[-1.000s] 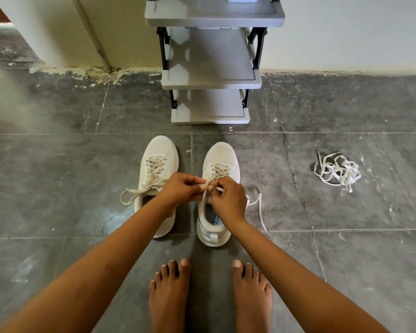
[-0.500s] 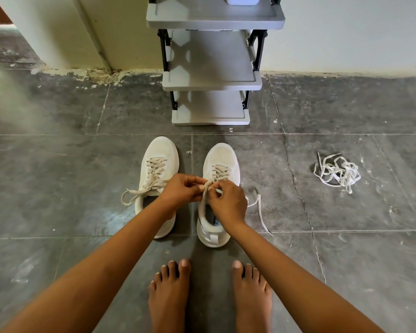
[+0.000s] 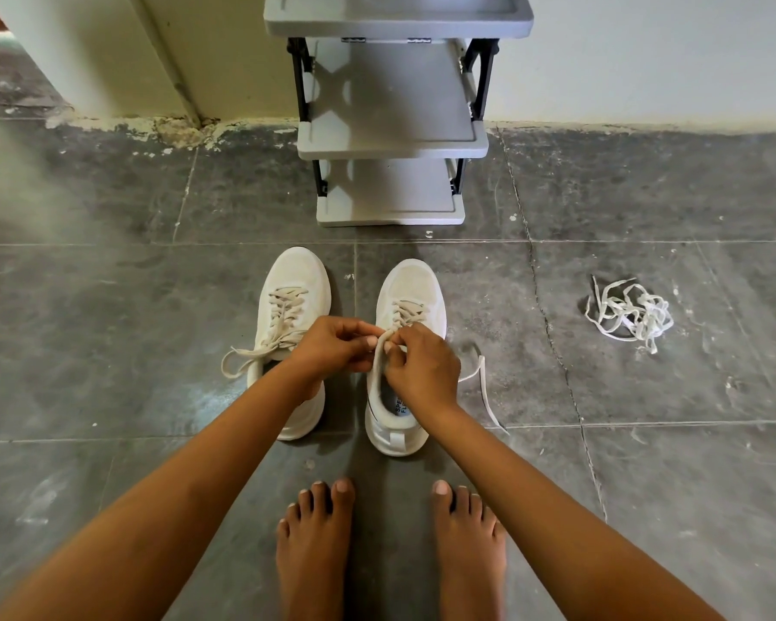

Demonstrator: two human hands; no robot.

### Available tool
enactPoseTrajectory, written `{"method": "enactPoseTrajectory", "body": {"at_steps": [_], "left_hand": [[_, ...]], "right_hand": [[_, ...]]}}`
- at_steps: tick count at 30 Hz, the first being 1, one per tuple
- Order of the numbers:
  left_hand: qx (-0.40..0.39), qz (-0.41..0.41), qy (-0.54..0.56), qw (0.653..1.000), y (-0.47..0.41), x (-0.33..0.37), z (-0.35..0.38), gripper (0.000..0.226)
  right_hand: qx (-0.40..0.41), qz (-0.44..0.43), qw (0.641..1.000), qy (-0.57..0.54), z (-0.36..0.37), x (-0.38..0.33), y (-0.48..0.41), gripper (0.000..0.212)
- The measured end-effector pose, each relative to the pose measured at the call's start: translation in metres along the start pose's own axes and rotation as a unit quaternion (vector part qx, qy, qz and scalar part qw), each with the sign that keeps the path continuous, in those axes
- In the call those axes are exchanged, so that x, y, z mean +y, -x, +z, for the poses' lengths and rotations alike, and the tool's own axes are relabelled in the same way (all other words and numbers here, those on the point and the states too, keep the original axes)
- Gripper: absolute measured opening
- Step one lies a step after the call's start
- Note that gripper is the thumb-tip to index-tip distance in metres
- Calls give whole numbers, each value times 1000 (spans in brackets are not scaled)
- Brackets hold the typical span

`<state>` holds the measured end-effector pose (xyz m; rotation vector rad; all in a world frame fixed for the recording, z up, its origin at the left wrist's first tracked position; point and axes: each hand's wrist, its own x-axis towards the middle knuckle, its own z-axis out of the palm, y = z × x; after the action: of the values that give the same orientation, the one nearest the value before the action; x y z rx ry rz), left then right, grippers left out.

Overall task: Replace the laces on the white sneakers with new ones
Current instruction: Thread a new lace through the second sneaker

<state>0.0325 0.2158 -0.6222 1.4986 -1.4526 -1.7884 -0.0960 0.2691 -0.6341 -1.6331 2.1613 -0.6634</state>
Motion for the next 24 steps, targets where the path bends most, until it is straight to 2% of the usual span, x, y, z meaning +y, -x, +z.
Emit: {"method": "enactPoseTrajectory", "body": {"at_steps": [4,6,8,10,11,14,16,17,18,19,20,21,22,23,24], "left_hand": [[22,6,-5,1000,-4,1,8,9],[33,37,-64,997,-5,2,16,8],[55,71,-173,981,-6,2,22,10],[89,95,-269,954,-5,-1,26,13],[108,109,-292,944,-5,-2,27,12],[172,131,-300,929,-1,-2,30,8],[230,113,-236,937,-1,10,28,11],[256,88,-155,950,-3,21,24,14],[265,61,-26,962,-5,35,17,19],[250,48,136,958,-7,52,6,23],[233,52,279,930,-7,68,-8,27],[224,70,374,897,-7,79,-22,28],[220,90,413,879,-5,86,-33,28],[226,103,395,884,-5,89,-42,27],[244,107,309,913,-5,88,-46,27]], "right_hand": [[0,-17,999,-37,-1,15,3,16],[28,-12,997,-66,-3,20,4,14],[36,-3,994,-102,-5,23,3,28],[4,-13,995,-98,-4,27,3,51],[-15,-29,996,-79,-3,30,3,57],[-38,-74,996,-33,-3,40,6,58],[-39,-90,995,-22,-3,44,9,59],[-37,-91,995,-27,-3,46,11,59],[-37,-90,995,-34,-3,47,11,60],[-42,-87,994,-41,-3,48,11,63],[-51,-83,994,-48,-3,49,12,66],[-61,-75,994,-56,-2,51,12,70],[-70,-64,993,-67,-2,53,11,74],[-76,-54,993,-77,-2,54,11,77],[-78,-45,992,-85,-1,55,11,79]]}}
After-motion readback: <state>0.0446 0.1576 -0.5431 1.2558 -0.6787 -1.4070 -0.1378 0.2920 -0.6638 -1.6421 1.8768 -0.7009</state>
